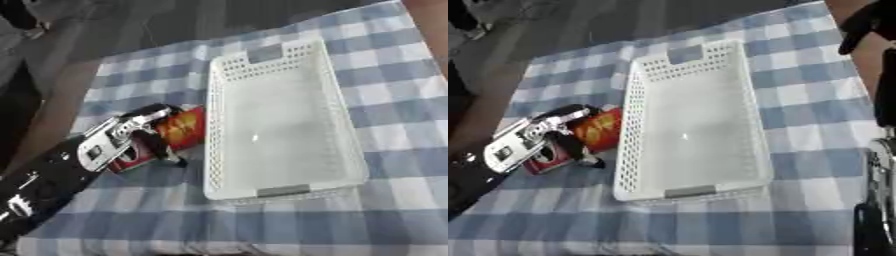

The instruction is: Pick up objects on the table and place them in the box.

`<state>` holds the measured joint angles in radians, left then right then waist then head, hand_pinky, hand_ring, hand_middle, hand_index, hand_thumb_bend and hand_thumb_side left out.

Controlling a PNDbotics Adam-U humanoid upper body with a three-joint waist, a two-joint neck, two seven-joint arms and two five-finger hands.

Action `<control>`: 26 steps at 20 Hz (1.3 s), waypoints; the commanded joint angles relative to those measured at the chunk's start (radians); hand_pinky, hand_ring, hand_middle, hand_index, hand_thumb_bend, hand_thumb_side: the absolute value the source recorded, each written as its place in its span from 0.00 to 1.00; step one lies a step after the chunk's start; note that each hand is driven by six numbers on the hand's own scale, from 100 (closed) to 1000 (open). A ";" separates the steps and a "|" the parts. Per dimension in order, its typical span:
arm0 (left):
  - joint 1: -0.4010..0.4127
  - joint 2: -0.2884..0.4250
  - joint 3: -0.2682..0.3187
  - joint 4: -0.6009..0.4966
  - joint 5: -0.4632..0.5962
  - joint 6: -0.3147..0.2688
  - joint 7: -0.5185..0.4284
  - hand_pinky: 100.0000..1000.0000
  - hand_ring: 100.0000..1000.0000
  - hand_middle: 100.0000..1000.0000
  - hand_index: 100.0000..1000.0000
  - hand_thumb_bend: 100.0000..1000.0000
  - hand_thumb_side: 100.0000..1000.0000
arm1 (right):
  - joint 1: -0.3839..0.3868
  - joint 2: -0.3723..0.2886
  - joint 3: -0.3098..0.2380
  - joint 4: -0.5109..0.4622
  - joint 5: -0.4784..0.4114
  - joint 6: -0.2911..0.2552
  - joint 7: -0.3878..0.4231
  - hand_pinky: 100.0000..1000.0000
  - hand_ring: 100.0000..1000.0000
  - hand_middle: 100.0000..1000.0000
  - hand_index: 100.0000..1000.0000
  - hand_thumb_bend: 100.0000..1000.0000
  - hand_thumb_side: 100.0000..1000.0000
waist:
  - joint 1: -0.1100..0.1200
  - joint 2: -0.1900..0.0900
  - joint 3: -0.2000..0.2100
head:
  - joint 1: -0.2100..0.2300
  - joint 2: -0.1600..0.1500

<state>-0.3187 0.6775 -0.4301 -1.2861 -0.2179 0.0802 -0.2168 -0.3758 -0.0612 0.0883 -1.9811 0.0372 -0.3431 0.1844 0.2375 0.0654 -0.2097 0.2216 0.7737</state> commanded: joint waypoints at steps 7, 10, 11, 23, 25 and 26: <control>0.047 0.162 0.052 -0.221 0.111 0.038 0.018 0.00 0.03 0.14 0.27 0.00 0.00 | -0.010 -0.003 -0.006 -0.018 0.011 0.001 -0.008 0.24 0.42 0.60 0.74 0.00 1.00 | -0.011 0.000 0.007 | -0.023 -0.004; 0.049 0.208 0.073 -0.284 0.094 0.041 0.034 0.00 0.02 0.11 0.24 0.05 0.00 | -0.010 -0.004 -0.006 -0.018 0.013 0.000 -0.009 0.24 0.42 0.59 0.74 0.00 1.00 | -0.011 0.000 0.008 | -0.026 -0.004; 0.047 0.221 0.081 -0.304 0.076 0.035 0.042 0.00 0.02 0.12 0.25 0.05 0.00 | -0.009 -0.004 -0.006 -0.018 0.013 0.000 -0.010 0.24 0.42 0.59 0.74 0.00 1.00 | -0.011 0.000 0.009 | -0.027 -0.004; 0.026 0.239 0.184 -0.550 -0.288 -0.131 0.266 0.00 0.00 0.00 0.11 0.42 0.00 | -0.012 -0.012 -0.012 -0.018 0.021 -0.002 -0.014 0.24 0.42 0.58 0.72 0.00 1.00 | -0.011 0.008 0.014 | -0.036 -0.004; 0.020 0.237 0.201 -0.616 -0.362 -0.183 0.335 0.00 0.00 0.00 0.11 0.52 0.00 | -0.012 -0.013 -0.013 -0.017 0.023 -0.002 -0.014 0.24 0.42 0.58 0.72 0.00 1.00 | -0.011 0.009 0.016 | -0.037 -0.004; 0.020 0.235 0.208 -0.643 -0.405 -0.205 0.366 0.00 0.00 0.00 0.10 0.60 0.00 | -0.012 -0.014 -0.013 -0.017 0.023 -0.003 -0.015 0.24 0.42 0.58 0.72 0.00 1.00 | -0.011 0.010 0.017 | -0.037 -0.004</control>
<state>-0.2836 0.8811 -0.2537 -1.8839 -0.5760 -0.1008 0.1091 -0.3757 -0.0706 0.0785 -1.9811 0.0554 -0.3451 0.1731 0.2364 0.0852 -0.1952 0.1922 0.7737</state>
